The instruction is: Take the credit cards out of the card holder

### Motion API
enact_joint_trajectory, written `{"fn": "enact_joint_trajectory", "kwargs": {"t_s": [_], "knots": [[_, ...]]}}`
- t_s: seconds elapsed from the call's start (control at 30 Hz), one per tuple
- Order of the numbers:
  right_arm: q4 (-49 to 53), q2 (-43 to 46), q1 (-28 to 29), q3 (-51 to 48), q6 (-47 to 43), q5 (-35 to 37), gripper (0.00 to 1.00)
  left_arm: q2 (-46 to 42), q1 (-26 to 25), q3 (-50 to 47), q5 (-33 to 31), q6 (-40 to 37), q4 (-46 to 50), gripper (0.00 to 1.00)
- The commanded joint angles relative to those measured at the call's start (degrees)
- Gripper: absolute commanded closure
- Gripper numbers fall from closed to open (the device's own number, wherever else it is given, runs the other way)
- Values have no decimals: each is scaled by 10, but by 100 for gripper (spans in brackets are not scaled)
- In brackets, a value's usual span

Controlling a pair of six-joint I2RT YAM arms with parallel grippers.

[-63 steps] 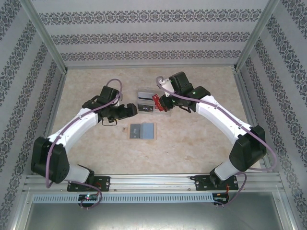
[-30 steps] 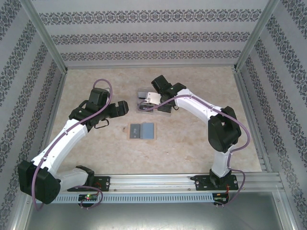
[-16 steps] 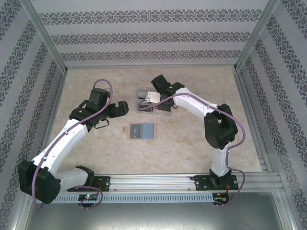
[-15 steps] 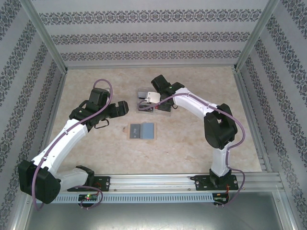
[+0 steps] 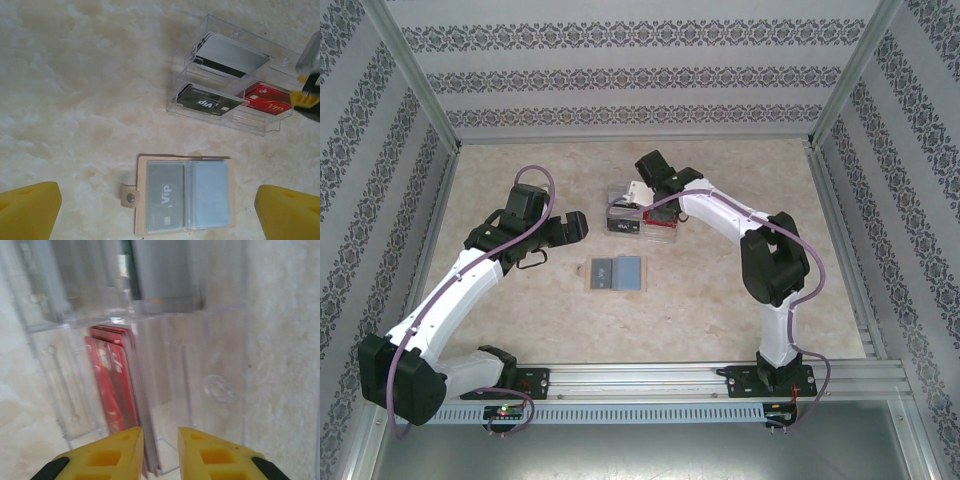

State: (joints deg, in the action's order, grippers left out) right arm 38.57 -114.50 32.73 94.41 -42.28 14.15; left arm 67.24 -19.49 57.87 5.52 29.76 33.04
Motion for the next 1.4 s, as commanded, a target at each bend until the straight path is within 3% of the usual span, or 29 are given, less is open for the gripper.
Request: {"fn": "enact_joint_trajectory", "kwargs": {"t_s": [0.0, 0.2, 0.4, 0.67, 0.87, 1.03, 1.37], "knots": [[-13, -2, -5, 19, 34, 33, 76, 2, 0, -9, -2, -8, 14, 1], [-66, 45, -7, -15, 119, 36, 84, 8, 0, -15, 17, -7, 8, 0], [-85, 123, -7, -63, 300, -36, 89, 41, -1, -16, 79, -3, 0, 3], [-79, 190, 5, -155, 587, -165, 91, 82, -1, -36, 140, 17, -23, 23], [-140, 213, 50, -258, 721, -194, 94, 126, -2, -47, 175, 30, -37, 42], [-175, 183, 84, -305, 783, -204, 100, 163, -7, -57, 198, 38, -53, 48], [-196, 111, 111, -322, 825, -217, 100, 217, -22, -57, 211, 37, -57, 58]]}}
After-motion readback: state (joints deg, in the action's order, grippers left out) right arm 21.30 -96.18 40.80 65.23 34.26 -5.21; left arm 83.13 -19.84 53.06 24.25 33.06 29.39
